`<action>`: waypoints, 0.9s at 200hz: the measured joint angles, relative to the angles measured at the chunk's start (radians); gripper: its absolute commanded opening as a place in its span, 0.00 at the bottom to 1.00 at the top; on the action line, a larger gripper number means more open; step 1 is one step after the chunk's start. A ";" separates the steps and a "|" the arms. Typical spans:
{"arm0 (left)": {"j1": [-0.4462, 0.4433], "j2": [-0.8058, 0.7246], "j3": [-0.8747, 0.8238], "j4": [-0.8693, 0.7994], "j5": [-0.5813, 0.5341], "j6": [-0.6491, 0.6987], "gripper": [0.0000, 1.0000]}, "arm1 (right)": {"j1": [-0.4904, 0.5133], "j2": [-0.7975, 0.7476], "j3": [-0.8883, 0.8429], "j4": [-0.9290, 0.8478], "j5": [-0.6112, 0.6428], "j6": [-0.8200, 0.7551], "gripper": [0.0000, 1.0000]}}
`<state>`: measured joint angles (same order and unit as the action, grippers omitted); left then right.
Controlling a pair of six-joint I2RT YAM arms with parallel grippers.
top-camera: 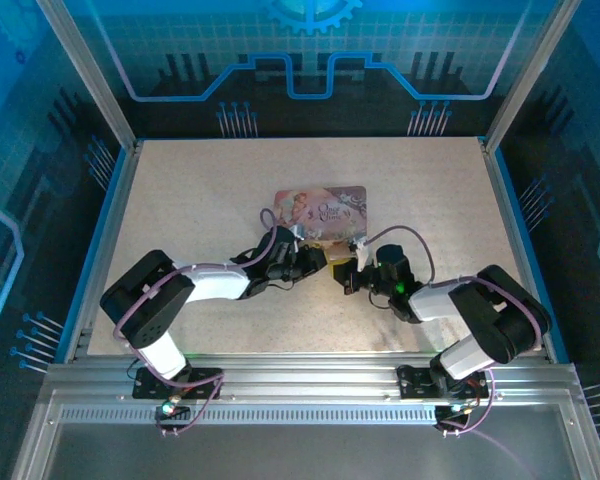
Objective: Unlock the padlock with the key
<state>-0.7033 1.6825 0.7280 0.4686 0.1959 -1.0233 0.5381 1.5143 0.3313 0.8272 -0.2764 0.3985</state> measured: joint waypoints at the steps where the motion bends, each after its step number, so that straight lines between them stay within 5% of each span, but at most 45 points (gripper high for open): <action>1: 0.000 0.001 -0.001 0.002 0.000 0.000 0.20 | 0.001 0.000 -0.001 0.000 0.001 0.002 0.01; 142: 0.014 -0.027 -0.128 0.128 0.034 -0.039 0.63 | 0.027 -0.016 0.025 -0.146 0.009 0.192 0.00; 180: 0.031 -0.112 -0.223 0.146 0.017 -0.055 0.65 | 0.027 -0.016 0.025 -0.150 -0.017 0.280 0.00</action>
<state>-0.6720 1.5703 0.5053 0.6151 0.2131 -1.0779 0.5648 1.4979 0.3561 0.6773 -0.2932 0.6785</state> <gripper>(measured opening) 0.650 0.051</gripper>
